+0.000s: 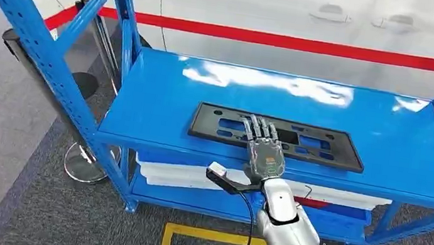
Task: Take the parts from the cabinet and place them on the table.
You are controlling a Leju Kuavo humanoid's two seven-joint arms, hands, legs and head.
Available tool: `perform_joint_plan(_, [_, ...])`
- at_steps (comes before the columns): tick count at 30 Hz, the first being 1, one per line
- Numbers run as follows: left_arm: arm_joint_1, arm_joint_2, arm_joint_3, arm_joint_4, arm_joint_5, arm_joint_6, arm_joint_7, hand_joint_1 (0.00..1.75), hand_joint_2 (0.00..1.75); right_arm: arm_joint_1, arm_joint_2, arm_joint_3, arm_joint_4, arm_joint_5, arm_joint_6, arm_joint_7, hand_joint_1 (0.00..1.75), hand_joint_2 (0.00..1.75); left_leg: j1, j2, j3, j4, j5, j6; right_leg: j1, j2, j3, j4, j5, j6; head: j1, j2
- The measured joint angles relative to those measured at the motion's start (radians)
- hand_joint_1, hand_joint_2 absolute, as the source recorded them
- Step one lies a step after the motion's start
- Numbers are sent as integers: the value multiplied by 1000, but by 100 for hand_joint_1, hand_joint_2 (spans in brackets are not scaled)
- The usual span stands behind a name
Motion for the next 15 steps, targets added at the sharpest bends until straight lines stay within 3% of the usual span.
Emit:
perform_joint_plan(1, [0, 0, 0, 0, 1, 0, 0, 0, 0, 0, 0, -2, -2, 0, 4, -2, 0, 175, 0, 0, 3, -5, 2, -6, 1, 0, 0, -3, 2, -5, 0, 0])
perform_joint_plan(2, [-1, 0, -1, 0, 1, 0, 0, 0, 0, 1, 5, -3, -9, 0, 6, -2, 0, 175, 0, 0, -1, 0, -5, -13, -13, -2, 7, -17, 10, -16, 0, 0])
perform_joint_plan(3, [-1, 1, -1, 0, 1, 1, 0, 0, 0, -2, 7, -4, -11, 0, 7, -2, 0, 175, 0, 1, -9, 29, -26, -14, -11, -4, 10, -20, 11, -21, 0, 0])
perform_joint_plan(4, [-1, 1, -1, 0, 2, 2, 1, 0, 0, -5, 9, -5, -12, 0, 8, -1, 0, 175, 0, 1, -36, 88, -64, -15, -10, -5, 9, -20, 11, -28, 0, 0])
perform_joint_plan(6, [1, 1, -1, 0, 8, 3, 5, 0, 0, -11, 9, -10, -12, 0, 13, 0, 0, 175, 1, 1, -113, 254, -139, -18, -5, -6, 8, -20, 10, -31, 0, 0])
perform_joint_plan(7, [1, 1, -1, 0, 10, 4, 6, 0, 0, -13, 9, -15, -12, 0, 18, 1, 0, 175, 1, 1, -139, 309, -154, -19, -2, -6, 7, -19, 10, -31, 0, 0])
perform_joint_plan(8, [1, 1, -1, 0, 11, 5, 8, 0, 0, -13, 9, -16, -12, 0, 21, 1, 0, 175, 1, 1, -143, 319, -143, -18, -1, -6, 8, -17, 10, -31, 0, 0])
perform_joint_plan(9, [2, 1, -1, 0, 11, 6, 10, 0, 0, -13, 9, -16, -12, 0, 24, 1, 0, 175, 0, 1, -124, 276, -110, -16, 1, -4, 8, -15, 9, -32, 0, 0])
perform_joint_plan(11, [1, 1, -1, 1, 12, 6, 11, 0, 0, -19, 10, -19, -12, 0, 24, 1, 0, 175, 0, 1, -38, 102, -19, -8, 1, -3, 9, -9, 6, -29, 0, 0])
perform_joint_plan(12, [0, 2, -1, 1, 12, 6, 11, 0, 0, -23, 10, -19, -12, 0, 25, 1, 0, 175, 0, 3, -5, 25, -4, -2, 1, -3, 8, -4, 2, -25, 0, 0])
perform_joint_plan(13, [-2, 2, -1, 1, 11, 6, 13, 0, 0, -29, 9, -21, -12, 0, 27, 2, 0, 175, -6, 2, 5, 8, -13, 1, 13, -3, 0, 6, -1, -18, 0, 0])
perform_joint_plan(15, [-2, 2, -2, 1, 11, 6, 15, 0, 0, -34, 10, -25, -12, 0, 35, 1, 0, 175, -10, 0, -3, 16, -10, 8, 4, -3, -2, 4, 3, -10, 0, 0])
